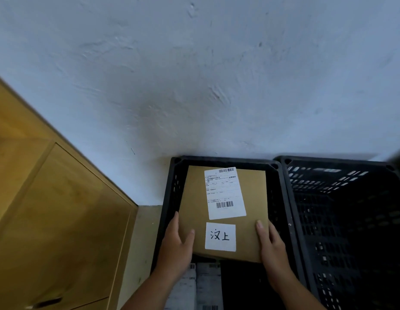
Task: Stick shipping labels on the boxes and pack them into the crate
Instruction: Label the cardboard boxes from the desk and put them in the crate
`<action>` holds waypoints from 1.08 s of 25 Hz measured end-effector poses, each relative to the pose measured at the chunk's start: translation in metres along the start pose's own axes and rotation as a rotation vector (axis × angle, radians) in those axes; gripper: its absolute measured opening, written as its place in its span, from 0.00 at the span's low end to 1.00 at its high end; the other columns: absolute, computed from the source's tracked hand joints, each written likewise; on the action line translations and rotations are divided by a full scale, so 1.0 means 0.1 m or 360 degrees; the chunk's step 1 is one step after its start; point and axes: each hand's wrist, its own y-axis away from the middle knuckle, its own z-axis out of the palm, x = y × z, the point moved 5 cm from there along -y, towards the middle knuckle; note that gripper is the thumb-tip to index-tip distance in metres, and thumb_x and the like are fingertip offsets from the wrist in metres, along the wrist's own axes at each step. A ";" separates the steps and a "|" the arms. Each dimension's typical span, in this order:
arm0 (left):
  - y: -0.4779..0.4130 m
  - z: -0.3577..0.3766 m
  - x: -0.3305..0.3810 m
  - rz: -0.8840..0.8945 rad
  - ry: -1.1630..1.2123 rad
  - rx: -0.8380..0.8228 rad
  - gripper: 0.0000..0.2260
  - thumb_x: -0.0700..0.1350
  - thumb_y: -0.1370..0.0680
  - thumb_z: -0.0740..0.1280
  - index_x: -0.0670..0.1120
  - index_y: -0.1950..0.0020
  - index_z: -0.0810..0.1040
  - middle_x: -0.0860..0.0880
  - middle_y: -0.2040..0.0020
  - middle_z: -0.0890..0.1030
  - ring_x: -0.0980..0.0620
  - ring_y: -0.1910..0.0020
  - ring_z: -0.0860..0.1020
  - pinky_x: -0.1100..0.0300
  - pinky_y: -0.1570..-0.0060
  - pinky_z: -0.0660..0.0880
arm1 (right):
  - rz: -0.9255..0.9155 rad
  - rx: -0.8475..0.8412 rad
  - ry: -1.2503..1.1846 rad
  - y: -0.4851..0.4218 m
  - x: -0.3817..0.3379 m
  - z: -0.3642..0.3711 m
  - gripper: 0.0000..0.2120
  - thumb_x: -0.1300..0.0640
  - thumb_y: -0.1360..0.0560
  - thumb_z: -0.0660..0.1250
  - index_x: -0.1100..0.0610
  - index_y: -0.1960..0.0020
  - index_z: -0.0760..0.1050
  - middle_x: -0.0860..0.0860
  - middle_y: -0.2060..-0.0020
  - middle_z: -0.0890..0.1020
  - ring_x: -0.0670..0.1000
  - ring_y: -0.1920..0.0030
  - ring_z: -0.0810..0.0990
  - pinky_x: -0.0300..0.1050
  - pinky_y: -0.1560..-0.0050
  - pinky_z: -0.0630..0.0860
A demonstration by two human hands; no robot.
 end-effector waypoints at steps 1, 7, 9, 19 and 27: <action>-0.07 0.05 -0.02 -0.0009 -0.0017 -0.0005 0.32 0.53 0.16 0.62 0.54 0.16 0.49 0.53 0.18 0.58 0.51 0.21 0.61 0.52 0.23 0.62 | 0.0003 0.0008 -0.0004 -0.07 0.05 0.02 0.27 0.34 0.28 0.66 0.41 0.31 0.75 0.43 0.45 0.85 0.42 0.51 0.85 0.35 0.60 0.81; -0.46 0.32 -0.25 -0.0103 -0.0194 0.0009 0.33 0.57 0.16 0.59 0.49 0.16 0.48 0.48 0.18 0.58 0.46 0.22 0.62 0.46 0.23 0.62 | 0.0197 -0.0029 -0.0049 -0.41 0.54 0.05 0.27 0.35 0.30 0.72 0.41 0.33 0.76 0.45 0.46 0.86 0.46 0.52 0.87 0.41 0.58 0.83; -0.54 0.39 -0.35 -0.0184 -0.0191 0.0028 0.34 0.58 0.16 0.59 0.49 0.16 0.47 0.47 0.18 0.56 0.45 0.21 0.60 0.46 0.23 0.61 | 0.0164 0.0010 -0.0012 -0.55 0.64 0.07 0.28 0.38 0.30 0.74 0.42 0.32 0.76 0.45 0.47 0.86 0.45 0.55 0.87 0.39 0.61 0.82; -0.78 0.58 -0.62 -0.0192 -0.0351 0.0176 0.35 0.51 0.17 0.62 0.48 0.16 0.45 0.48 0.17 0.54 0.46 0.21 0.61 0.52 0.27 0.64 | -0.0129 0.0120 0.0029 -0.85 0.90 0.14 0.20 0.47 0.23 0.71 0.46 0.31 0.77 0.44 0.45 0.86 0.41 0.49 0.85 0.37 0.50 0.82; -0.65 0.51 -0.64 -0.0066 -0.0121 0.0286 0.28 0.49 0.15 0.61 0.55 0.18 0.54 0.52 0.20 0.61 0.50 0.24 0.65 0.58 0.36 0.64 | -0.0287 0.0390 -0.0006 -0.71 0.89 0.15 0.26 0.46 0.29 0.77 0.48 0.32 0.78 0.40 0.47 0.84 0.38 0.50 0.84 0.29 0.57 0.79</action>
